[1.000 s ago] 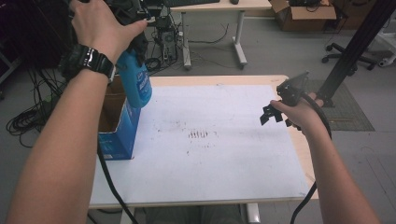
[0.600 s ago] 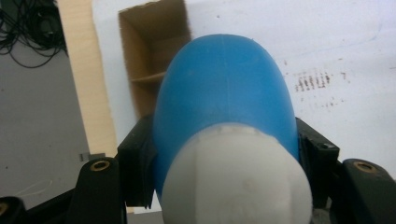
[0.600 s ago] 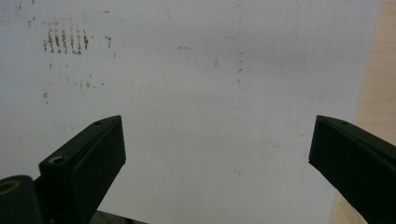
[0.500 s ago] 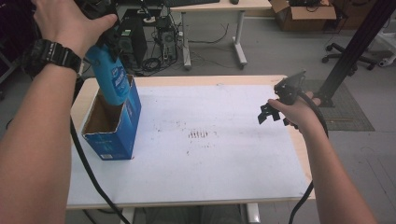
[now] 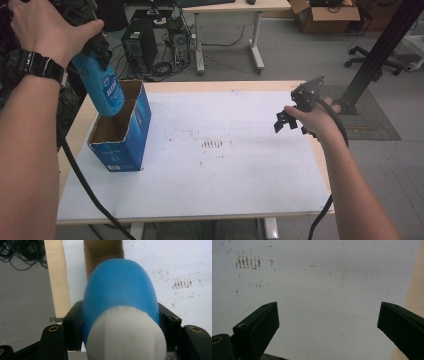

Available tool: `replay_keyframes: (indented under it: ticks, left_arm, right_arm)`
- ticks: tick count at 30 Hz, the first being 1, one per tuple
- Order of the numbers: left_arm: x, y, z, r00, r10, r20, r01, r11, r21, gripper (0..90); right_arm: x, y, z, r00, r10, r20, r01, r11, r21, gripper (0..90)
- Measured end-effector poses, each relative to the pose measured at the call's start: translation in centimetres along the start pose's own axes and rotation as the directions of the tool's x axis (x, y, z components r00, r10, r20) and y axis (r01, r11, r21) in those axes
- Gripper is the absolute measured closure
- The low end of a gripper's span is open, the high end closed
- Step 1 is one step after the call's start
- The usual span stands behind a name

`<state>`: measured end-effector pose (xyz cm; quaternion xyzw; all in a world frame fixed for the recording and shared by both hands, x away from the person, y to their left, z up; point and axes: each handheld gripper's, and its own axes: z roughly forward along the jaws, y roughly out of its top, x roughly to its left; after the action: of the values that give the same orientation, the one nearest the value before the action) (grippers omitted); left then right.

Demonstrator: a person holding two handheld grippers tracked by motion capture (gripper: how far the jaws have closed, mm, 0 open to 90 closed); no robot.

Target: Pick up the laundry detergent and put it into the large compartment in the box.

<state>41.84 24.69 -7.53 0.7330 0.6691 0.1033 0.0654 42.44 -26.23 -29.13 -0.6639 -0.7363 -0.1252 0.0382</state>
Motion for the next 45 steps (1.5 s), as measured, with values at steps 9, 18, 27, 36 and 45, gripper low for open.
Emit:
replay_keyframes:
  ticks: [9, 18, 27, 36, 45]
  left_arm:
    - [1.0, -0.6, 2.4, 0.9999, -0.010, 0.010, 0.010, 0.9997, 0.022, 36.9]
    - [1.4, -1.2, 5.2, 0.9996, -0.024, 0.014, 0.023, 0.9985, 0.049, 36.9]
    - [1.6, -1.6, 8.4, 0.9990, -0.035, 0.030, 0.032, 0.9969, 0.071, 36.9]
    - [1.8, -2.1, 11.5, 0.9980, -0.048, 0.042, 0.043, 0.9938, 0.102, 36.8]
    - [1.8, -2.5, 14.4, 0.9973, -0.059, 0.044, 0.053, 0.9895, 0.135, 36.8]
  right_arm:
    - [0.6, 0.1, 0.3, 1.0000, -0.003, -0.002, 0.003, 1.000, 0.004, 3.7]
    - [0.8, 0.1, 0.7, 0.9999, -0.017, -0.002, 0.017, 1.000, 0.010, 3.7]
    - [0.9, 0.1, 1.0, 0.9999, -0.016, -0.001, 0.016, 1.000, 0.015, 3.7]
    - [0.8, 0.1, 1.5, 0.9997, -0.023, -0.002, 0.023, 1.000, 0.020, 3.7]
    - [0.8, 0.1, 1.9, 0.9998, -0.018, -0.001, 0.018, 0.999, 0.027, 3.7]
